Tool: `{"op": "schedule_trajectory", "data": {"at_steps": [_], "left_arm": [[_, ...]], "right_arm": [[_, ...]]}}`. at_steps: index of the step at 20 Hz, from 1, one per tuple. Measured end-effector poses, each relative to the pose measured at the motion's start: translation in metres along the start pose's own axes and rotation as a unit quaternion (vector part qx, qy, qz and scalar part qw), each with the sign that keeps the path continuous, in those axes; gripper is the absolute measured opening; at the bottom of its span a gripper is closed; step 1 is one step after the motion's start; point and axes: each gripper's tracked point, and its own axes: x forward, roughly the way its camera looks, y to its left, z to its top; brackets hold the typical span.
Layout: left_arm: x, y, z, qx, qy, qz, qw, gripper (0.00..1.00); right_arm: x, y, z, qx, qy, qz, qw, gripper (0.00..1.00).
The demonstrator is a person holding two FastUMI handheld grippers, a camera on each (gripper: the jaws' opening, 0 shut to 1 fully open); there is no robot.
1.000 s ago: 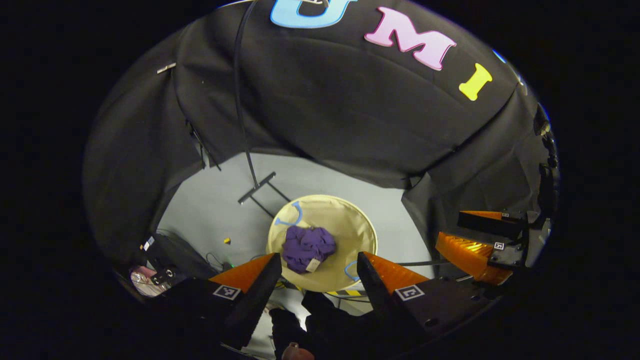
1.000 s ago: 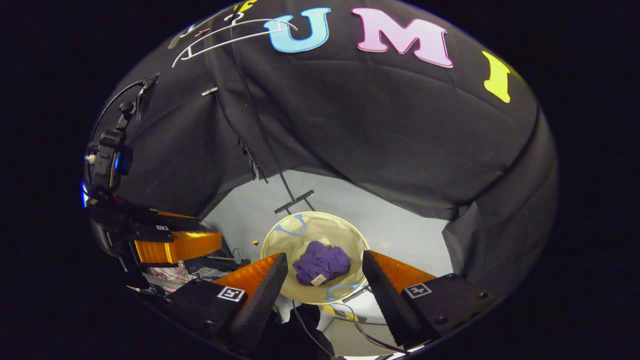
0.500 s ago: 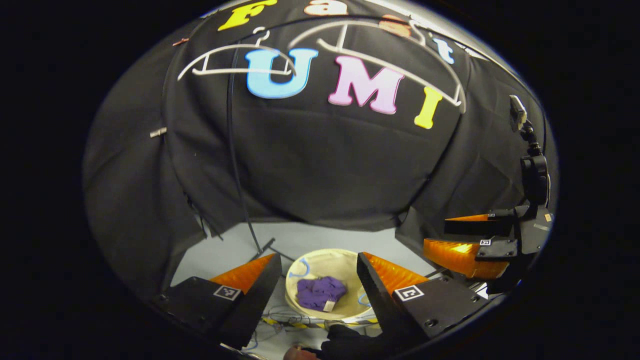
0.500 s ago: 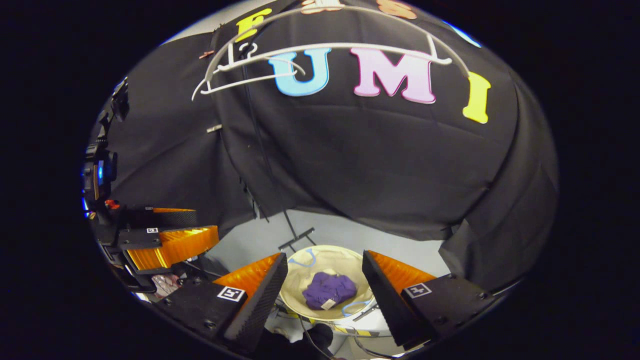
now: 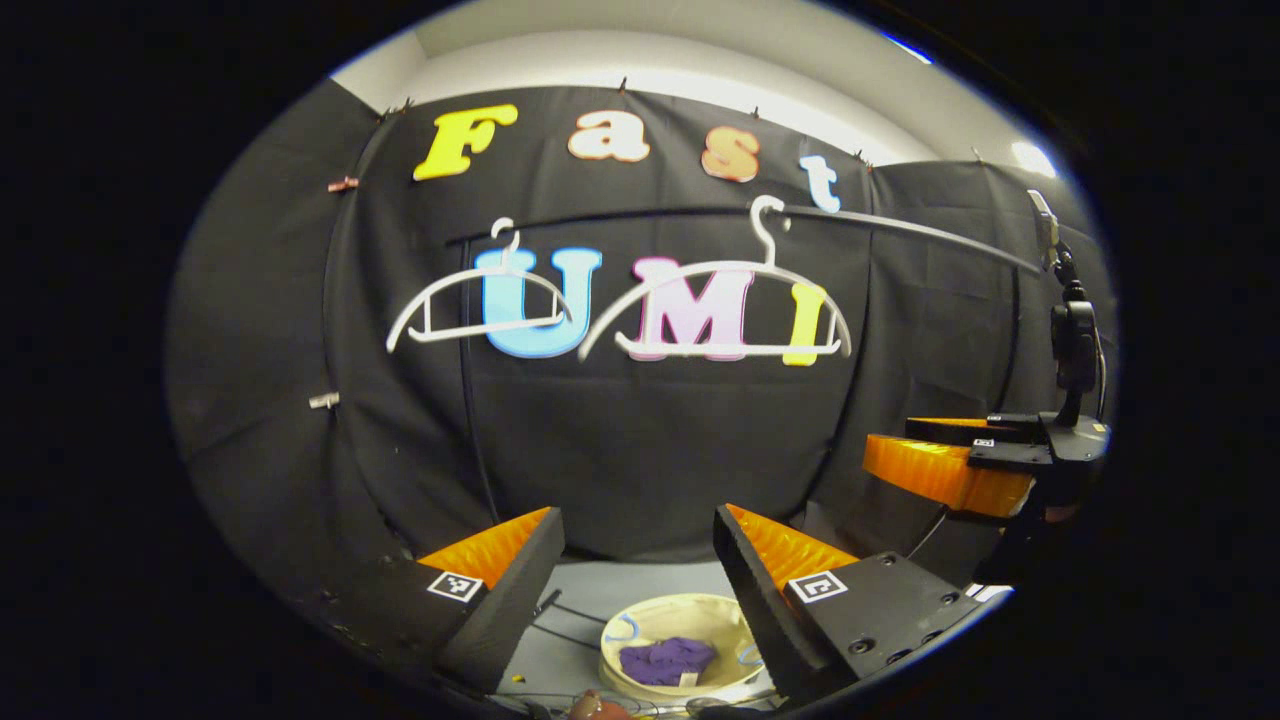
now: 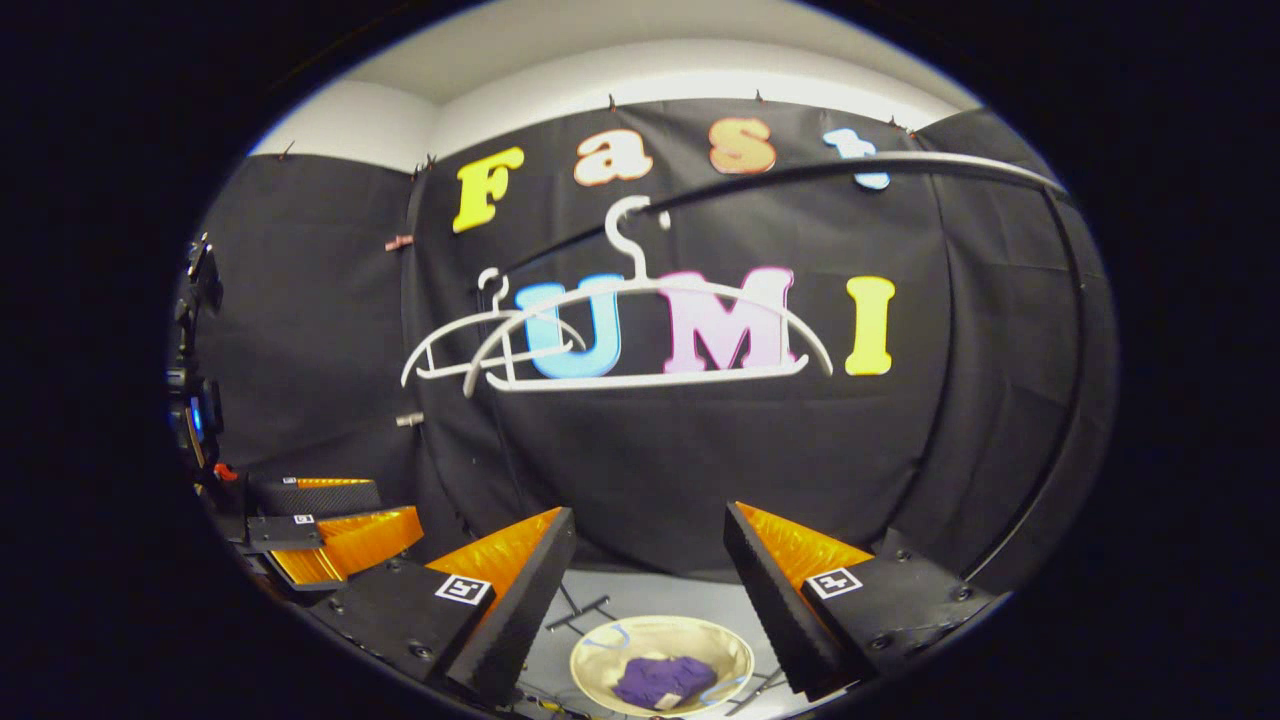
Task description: Grasp the clothes on the hanger with both hands and then place them into the laundry hamper below.
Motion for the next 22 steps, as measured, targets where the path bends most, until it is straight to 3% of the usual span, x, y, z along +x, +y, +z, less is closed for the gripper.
{"op": "schedule_trajectory", "data": {"at_steps": [4, 5, 8, 9, 10, 11, 18, 21, 22], "left_arm": [[-0.040, -0.006, 0.061, 0.005, -0.096, -0.016, 0.995, 0.92], [-0.048, -0.005, 0.071, 0.008, -0.115, -0.014, 0.993, 0.97], [-0.070, -0.004, 0.100, 0.037, -0.169, 0.001, 0.985, 0.92], [-0.077, -0.008, 0.105, 0.048, -0.183, 0.003, 0.982, 0.95], [-0.083, -0.013, 0.110, 0.057, -0.192, 0.002, 0.980, 0.92], [-0.087, -0.016, 0.114, 0.062, -0.198, 0.000, 0.978, 0.94], [-0.107, -0.027, 0.136, 0.041, -0.221, -0.006, 0.974, 0.92], [-0.108, -0.030, 0.137, 0.046, -0.222, -0.004, 0.974, 0.92], [-0.108, -0.031, 0.136, 0.048, -0.222, -0.003, 0.974, 0.94]], "right_arm": [[-0.029, 0.017, 0.044, -0.015, -0.087, -0.008, 0.996, 0.98], [-0.037, 0.018, 0.053, -0.021, -0.105, -0.017, 0.994, 0.98], [-0.060, 0.020, 0.074, -0.037, -0.145, -0.036, 0.988, 0.98], [-0.068, 0.020, 0.079, -0.041, -0.155, -0.042, 0.986, 0.92], [-0.077, 0.020, 0.089, -0.042, -0.167, -0.048, 0.984, 0.98], [-0.085, 0.021, 0.097, -0.040, -0.179, -0.051, 0.982, 1.00], [-0.131, 0.021, 0.142, -0.008, -0.251, -0.055, 0.966, 1.00], [-0.133, 0.022, 0.139, -0.009, -0.244, -0.054, 0.968, 0.97], [-0.133, 0.022, 0.137, -0.010, -0.240, -0.054, 0.969, 0.92]]}}
